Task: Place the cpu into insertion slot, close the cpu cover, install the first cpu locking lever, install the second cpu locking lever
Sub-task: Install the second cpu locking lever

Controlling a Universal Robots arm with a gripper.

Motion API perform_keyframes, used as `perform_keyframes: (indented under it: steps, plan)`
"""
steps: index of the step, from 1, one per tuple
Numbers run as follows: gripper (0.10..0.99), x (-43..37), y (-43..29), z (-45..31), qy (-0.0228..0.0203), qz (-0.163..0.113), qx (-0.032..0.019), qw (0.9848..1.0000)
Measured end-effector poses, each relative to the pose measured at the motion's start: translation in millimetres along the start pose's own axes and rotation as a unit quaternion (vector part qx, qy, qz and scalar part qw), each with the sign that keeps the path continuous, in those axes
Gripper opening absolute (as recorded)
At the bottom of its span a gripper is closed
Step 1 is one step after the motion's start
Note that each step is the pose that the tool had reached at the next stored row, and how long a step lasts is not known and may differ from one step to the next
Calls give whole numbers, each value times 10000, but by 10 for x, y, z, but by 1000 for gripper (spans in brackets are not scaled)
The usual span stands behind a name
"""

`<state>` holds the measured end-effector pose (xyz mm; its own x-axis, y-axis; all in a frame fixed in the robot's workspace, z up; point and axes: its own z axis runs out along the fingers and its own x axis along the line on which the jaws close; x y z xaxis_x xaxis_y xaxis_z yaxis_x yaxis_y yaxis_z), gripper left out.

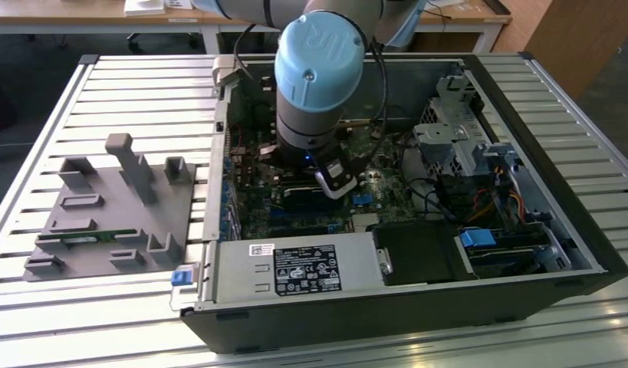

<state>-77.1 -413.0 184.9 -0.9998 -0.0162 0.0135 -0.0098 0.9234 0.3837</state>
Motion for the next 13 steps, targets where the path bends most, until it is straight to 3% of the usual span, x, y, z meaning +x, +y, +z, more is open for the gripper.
perform_keyframes:
  steps: [13]
  plan:
    - [118,1,9,-10,-2,0,6,10000]
